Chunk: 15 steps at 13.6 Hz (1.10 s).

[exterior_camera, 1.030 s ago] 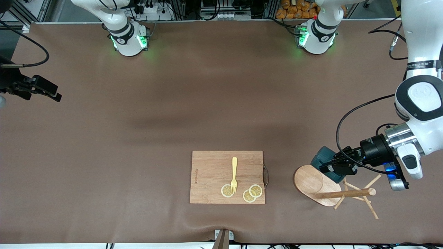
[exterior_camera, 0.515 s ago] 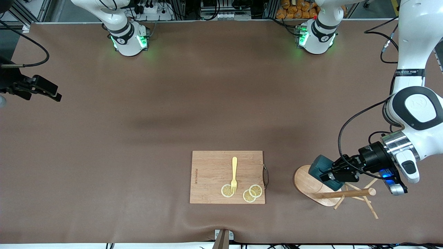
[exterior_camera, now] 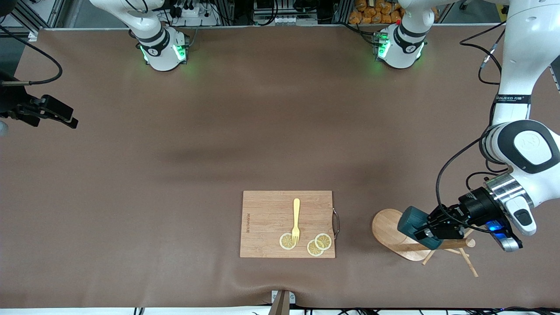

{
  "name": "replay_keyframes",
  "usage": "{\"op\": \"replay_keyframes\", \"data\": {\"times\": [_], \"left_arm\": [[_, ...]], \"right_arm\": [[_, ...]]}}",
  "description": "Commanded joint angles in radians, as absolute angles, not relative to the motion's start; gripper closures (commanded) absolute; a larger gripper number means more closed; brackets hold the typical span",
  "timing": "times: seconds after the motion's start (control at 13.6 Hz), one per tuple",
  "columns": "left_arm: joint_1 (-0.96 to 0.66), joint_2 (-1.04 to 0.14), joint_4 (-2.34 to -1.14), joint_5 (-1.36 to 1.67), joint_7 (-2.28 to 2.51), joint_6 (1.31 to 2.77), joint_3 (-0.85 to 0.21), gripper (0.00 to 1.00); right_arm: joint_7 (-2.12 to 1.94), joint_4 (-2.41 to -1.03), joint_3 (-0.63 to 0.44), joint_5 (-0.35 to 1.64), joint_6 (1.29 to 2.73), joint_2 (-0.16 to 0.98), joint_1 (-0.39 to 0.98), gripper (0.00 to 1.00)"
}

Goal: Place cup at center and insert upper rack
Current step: 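Hang the mug's handle onto a peg of the mug stand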

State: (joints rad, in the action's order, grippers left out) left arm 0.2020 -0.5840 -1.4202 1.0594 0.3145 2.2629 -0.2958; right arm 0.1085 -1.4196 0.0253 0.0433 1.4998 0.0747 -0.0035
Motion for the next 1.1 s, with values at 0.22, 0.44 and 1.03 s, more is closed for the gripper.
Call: {"op": "replay_keyframes", "data": {"times": [0.22,0.44,1.03], "left_arm": [[0.218,-0.600,-1.434,1.152,0.287,2.341,-0.304,1.00],[0.230,-0.609,-1.433,1.167,0.298,2.356,-0.298,1.00],[0.256,-0.617,-1.450,1.180,0.304,2.358,-0.296,1.00]], "right_arm": [[0.114,-1.416,0.020,0.049,1.489,0.069,0.005,0.00],[0.114,-1.416,0.020,0.049,1.488,0.069,0.005,0.00],[0.114,-1.417,0.020,0.049,1.486,0.069,0.003,0.00]]}}
